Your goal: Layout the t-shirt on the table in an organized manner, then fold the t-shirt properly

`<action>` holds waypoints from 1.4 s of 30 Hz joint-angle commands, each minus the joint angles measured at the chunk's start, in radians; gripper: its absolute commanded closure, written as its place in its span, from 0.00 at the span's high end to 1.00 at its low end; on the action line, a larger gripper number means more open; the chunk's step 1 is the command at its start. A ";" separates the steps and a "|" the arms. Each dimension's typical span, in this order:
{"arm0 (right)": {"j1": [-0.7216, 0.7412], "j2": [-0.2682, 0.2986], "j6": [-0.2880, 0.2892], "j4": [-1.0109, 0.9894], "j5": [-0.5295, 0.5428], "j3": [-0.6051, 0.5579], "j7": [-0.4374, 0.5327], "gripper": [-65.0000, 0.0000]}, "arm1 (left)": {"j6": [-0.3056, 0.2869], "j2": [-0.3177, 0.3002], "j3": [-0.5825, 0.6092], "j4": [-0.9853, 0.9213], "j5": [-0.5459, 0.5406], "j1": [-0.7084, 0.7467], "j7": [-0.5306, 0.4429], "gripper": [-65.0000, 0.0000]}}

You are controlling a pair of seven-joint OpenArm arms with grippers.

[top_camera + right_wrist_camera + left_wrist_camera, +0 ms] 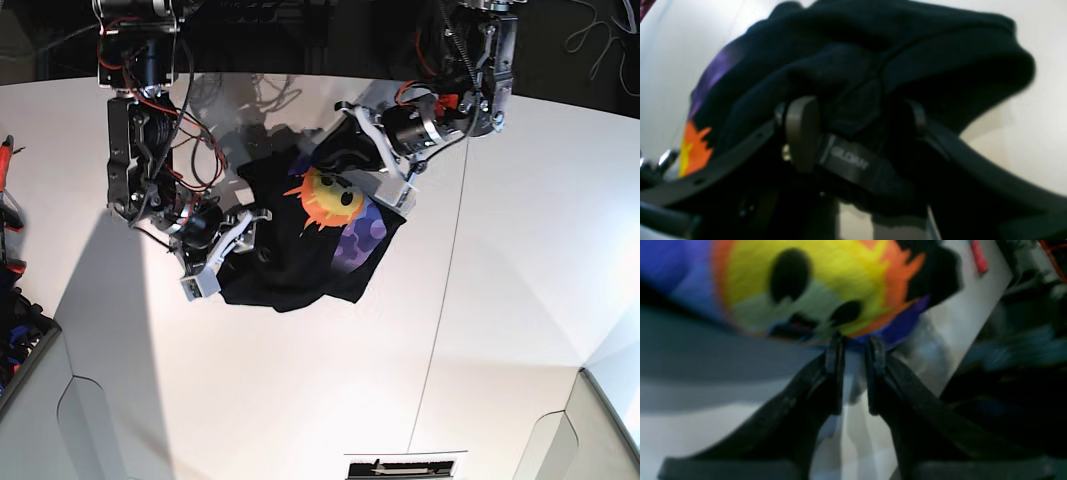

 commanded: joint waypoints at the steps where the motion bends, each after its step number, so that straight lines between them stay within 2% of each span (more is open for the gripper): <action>1: 0.040 -0.003 0.003 0.009 0.016 0.000 0.019 0.00 | -0.017 0.031 0.001 0.016 -0.029 -0.014 -0.021 0.17; 4: 0.097 -0.003 0.003 0.005 0.016 0.000 0.022 0.00 | -0.017 0.080 0.018 0.016 -0.029 -0.027 -0.021 0.18; 8: 0.154 -0.002 0.003 0.005 0.015 0.000 0.021 0.00 | -0.017 0.083 0.071 0.017 -0.029 -0.033 -0.021 0.17; 12: 0.162 0.023 0.002 0.043 0.024 0.021 -0.003 0.00 | -0.017 0.080 0.028 0.143 -0.046 -0.024 0.035 0.17; 13: 0.154 0.029 0.002 0.072 0.042 0.039 -0.034 0.00 | -0.017 0.072 0.010 0.206 -0.059 -0.015 0.062 0.17; 15: 0.108 0.039 0.003 0.180 0.111 0.087 -0.093 0.00 | -0.017 0.018 -0.018 0.328 -0.094 0.023 0.084 0.17; 17: 0.044 0.046 0.003 0.297 0.158 0.136 -0.147 0.00 | -0.017 -0.044 -0.051 0.413 -0.097 0.074 0.084 0.17; 20: -0.081 0.079 0.003 0.410 0.212 0.187 -0.151 0.00 | -0.017 -0.098 -0.112 0.483 -0.098 0.150 0.084 0.17; 24: -0.293 0.126 0.004 0.565 0.264 0.267 -0.167 0.00 | -0.017 -0.120 -0.234 0.506 -0.100 0.293 0.085 0.17; 28: -0.509 0.140 0.004 0.700 0.298 0.349 -0.210 0.00 | -0.017 -0.119 -0.397 0.506 -0.104 0.462 0.085 0.17; 31: -0.671 0.177 0.004 0.740 0.306 0.377 -0.211 0.00 | -0.017 -0.119 -0.466 0.505 -0.092 0.580 0.137 0.17; 34: -0.819 0.212 0.004 0.744 0.331 0.378 -0.211 0.00 | -0.017 -0.119 -0.472 0.475 0.012 0.694 0.147 0.17; 37: -0.935 0.216 0.004 0.744 0.334 0.378 -0.211 0.00 | -0.017 -0.135 -0.465 0.373 0.071 0.747 0.147 0.17; 42: -1.123 0.197 0.005 0.743 0.268 0.378 -0.211 0.00 | -0.017 -0.295 -0.295 0.062 0.087 0.720 0.106 0.17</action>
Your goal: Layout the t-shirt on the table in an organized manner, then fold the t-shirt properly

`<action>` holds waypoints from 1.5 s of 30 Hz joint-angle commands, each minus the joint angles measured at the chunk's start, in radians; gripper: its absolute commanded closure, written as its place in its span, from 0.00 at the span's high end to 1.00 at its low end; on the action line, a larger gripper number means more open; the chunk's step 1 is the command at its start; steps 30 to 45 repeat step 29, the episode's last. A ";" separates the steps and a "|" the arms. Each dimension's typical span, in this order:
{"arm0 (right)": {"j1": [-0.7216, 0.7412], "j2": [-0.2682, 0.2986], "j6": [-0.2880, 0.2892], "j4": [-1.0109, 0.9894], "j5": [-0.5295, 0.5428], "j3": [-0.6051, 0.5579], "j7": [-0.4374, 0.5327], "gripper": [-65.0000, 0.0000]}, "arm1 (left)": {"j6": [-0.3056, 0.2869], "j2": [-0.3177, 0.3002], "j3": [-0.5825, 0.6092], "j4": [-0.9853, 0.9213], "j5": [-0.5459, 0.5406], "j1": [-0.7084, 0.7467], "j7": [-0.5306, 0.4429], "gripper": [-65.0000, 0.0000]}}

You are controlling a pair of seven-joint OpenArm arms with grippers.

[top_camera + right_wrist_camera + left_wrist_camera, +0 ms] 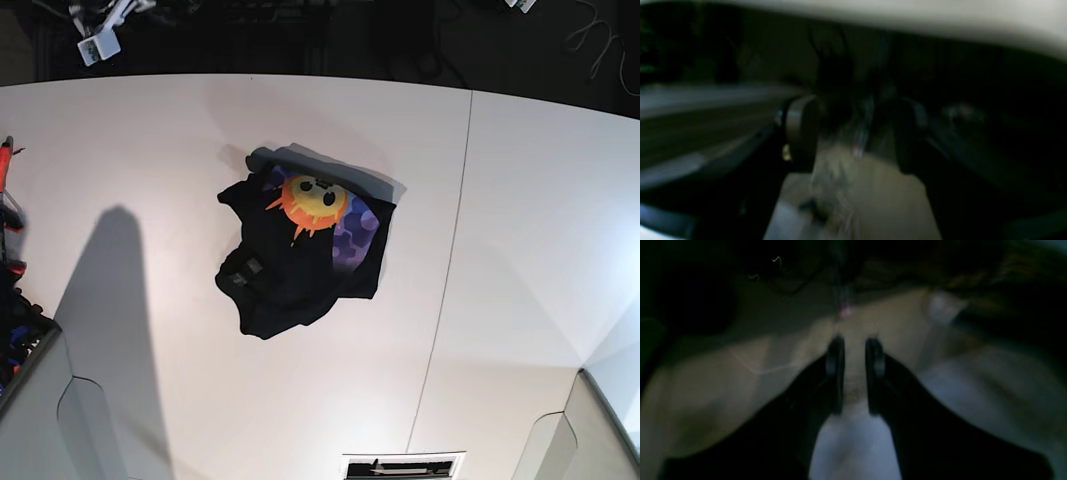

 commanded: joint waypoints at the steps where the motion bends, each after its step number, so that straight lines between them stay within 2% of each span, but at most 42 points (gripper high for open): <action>1: -0.040 0.005 0.006 0.015 0.011 0.005 0.011 0.00 | -0.007 -0.024 0.039 -0.053 0.014 0.003 -0.021 0.17; 5: -0.149 0.005 0.005 0.015 -0.012 0.003 -0.046 0.00 | 0.078 -0.052 0.224 -0.320 0.112 -0.136 -0.137 0.17; 8: -0.183 0.005 0.004 0.013 -0.034 0.002 -0.071 0.00 | 0.082 -0.051 0.341 -0.491 0.122 -0.259 -0.159 0.17; 11: -0.183 0.006 0.002 -0.024 -0.031 0.002 -0.127 0.00 | 0.082 -0.048 0.448 -0.624 0.136 -0.356 -0.244 0.17; 12: -0.182 0.006 0.002 -0.048 -0.031 0.002 -0.127 0.00 | 0.103 -0.040 0.476 -0.663 0.151 -0.383 -0.266 0.17; 15: -0.160 0.006 0.002 -0.156 -0.031 0.002 -0.126 0.00 | 0.263 0.008 0.542 -0.771 0.253 -0.451 -0.288 0.17; 17: -0.122 0.005 0.002 -0.253 -0.031 0.002 -0.126 0.00 | 0.314 0.038 0.574 -0.840 0.303 -0.489 -0.297 0.17; 21: -0.006 0.006 0.003 -0.500 -0.046 0.002 -0.126 0.00 | 0.314 0.075 0.595 -0.911 0.334 -0.540 -0.310 0.17; 26: 0.250 0.006 0.014 -0.888 -0.152 0.001 -0.126 0.00 | 0.316 0.091 0.594 -0.911 0.334 -0.565 -0.338 0.17; 28: 0.354 0.006 0.014 -1.024 -0.175 -0.019 -0.122 0.00 | 0.368 0.100 0.593 -0.911 0.334 -0.570 -0.352 0.17; 29: 0.398 0.006 0.014 -1.081 -0.181 -0.046 -0.114 0.00 | 0.376 0.105 0.593 -0.911 0.334 -0.573 -0.357 0.17; 45: 0.398 0.006 0.014 -1.081 -0.181 -0.046 -0.114 0.00 | 0.376 0.105 0.593 -0.911 0.334 -0.573 -0.357 0.17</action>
